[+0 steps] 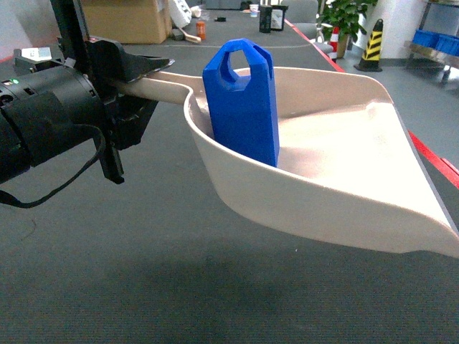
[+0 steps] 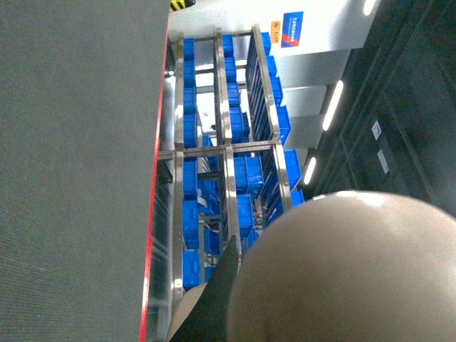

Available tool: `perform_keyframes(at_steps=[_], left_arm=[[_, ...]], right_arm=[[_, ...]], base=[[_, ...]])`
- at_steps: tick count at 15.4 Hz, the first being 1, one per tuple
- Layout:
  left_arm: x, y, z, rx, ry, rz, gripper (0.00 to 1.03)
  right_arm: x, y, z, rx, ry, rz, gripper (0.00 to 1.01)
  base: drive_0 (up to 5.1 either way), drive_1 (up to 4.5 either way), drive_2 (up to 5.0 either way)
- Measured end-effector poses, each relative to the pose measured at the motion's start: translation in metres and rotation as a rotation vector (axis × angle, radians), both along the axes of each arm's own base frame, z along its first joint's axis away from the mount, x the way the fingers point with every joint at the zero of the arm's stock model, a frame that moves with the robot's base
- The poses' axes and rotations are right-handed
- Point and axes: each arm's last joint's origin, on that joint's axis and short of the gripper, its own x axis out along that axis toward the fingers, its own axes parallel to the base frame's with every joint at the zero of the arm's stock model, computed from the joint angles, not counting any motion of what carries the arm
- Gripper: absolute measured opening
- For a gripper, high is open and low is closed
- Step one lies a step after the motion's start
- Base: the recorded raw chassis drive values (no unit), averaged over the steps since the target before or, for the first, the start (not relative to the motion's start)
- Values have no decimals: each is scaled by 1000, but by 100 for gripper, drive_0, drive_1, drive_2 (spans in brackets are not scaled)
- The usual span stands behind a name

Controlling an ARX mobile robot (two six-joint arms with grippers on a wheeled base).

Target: Place part in tray to right shelf

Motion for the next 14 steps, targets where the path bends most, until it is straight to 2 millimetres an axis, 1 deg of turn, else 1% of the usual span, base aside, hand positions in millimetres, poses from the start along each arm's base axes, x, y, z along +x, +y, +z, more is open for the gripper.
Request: perform_keyframes(at_steps=[1, 2, 3, 5, 6, 8, 10, 14], left_arm=[[0, 0, 0, 0, 0, 2, 14], [0, 0, 0, 0, 0, 0, 14], [0, 0, 0, 0, 0, -1, 14], [0, 0, 0, 0, -1, -1, 14], [0, 0, 0, 0, 0, 0, 14], [0, 2, 0, 0, -1, 6, 14], [0, 1, 0, -1, -2, 6, 14], [0, 1, 0, 1, 1, 2, 14]], right_arm=[[-5, -4, -10, 6, 6, -14, 58], [-11, -7, -23, 9, 14, -18, 45], [-15, -8, -33, 8, 28, -13, 46], [-15, -8, -33, 9, 25, -11, 63], [-15, -8, -33, 9, 27, -9, 74], [-15, -7, -33, 9, 24, -3, 99], [-15, -7, -33, 9, 28, -2, 98], [-15, -7, -33, 9, 27, -2, 98]], base=[[0, 0, 0], [0, 0, 0], [0, 0, 0], [0, 0, 0], [0, 0, 0], [499, -247, -247], [480, -265, -265], [506, -239, -239]])
